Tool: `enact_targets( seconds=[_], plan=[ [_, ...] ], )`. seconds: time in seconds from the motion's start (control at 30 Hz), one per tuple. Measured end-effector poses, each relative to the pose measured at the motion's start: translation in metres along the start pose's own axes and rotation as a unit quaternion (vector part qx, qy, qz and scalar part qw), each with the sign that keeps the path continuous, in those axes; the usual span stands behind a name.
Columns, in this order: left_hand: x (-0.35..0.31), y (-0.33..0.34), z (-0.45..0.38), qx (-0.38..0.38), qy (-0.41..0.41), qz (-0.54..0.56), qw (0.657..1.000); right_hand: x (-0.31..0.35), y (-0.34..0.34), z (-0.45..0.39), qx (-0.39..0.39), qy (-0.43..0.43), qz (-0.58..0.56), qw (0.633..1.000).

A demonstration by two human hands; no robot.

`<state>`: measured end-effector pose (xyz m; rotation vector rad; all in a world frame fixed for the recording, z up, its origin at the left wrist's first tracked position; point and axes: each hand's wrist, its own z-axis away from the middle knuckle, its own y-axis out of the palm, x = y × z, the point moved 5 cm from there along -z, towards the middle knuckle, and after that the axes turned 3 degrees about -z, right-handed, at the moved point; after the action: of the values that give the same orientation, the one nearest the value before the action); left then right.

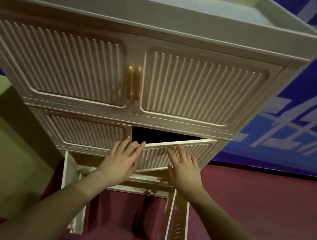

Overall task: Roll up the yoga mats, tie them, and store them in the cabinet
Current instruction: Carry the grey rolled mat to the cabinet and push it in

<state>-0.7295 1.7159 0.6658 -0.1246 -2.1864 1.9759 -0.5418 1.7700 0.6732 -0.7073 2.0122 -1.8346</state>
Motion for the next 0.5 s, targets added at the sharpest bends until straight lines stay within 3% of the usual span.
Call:
enact_targets(
  seconds=[0.2,0.5],
  plan=[
    [0.030,0.006,-0.019,-0.061,0.022,-0.014,0.998,0.017,0.004,-0.043,-0.014,0.009,0.006,1.000],
    [0.049,0.022,-0.034,0.082,-0.010,0.037,0.996,0.019,0.020,-0.056,0.061,0.036,0.030,0.997]
  ],
)
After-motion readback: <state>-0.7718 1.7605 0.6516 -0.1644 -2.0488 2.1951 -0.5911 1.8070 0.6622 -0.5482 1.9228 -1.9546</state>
